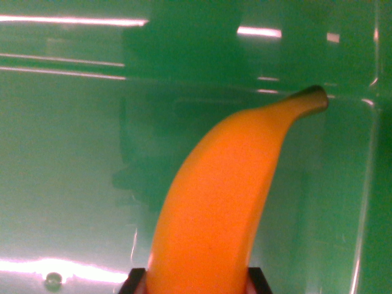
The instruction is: Pick fruit
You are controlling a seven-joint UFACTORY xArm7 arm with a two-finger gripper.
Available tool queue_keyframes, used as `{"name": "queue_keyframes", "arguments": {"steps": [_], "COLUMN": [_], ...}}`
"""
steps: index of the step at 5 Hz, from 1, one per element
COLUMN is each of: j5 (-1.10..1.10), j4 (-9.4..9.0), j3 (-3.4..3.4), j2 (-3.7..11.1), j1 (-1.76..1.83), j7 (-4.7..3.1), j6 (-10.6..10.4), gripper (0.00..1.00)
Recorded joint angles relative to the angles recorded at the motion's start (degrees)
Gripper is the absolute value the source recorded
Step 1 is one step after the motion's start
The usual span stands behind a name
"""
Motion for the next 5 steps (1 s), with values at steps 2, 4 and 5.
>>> {"name": "queue_keyframes", "arguments": {"steps": [2,4,5], "j5": [-0.10,-0.20,-0.31], "j4": [1.44,2.92,4.53], "j3": [-0.02,-0.04,-0.07], "j2": [-0.85,-1.72,-2.67], "j1": [0.05,0.11,0.16], "j7": [-0.05,-0.10,-0.15], "j6": [2.3,4.6,7.2], "gripper": [1.00,1.00,1.00]}}
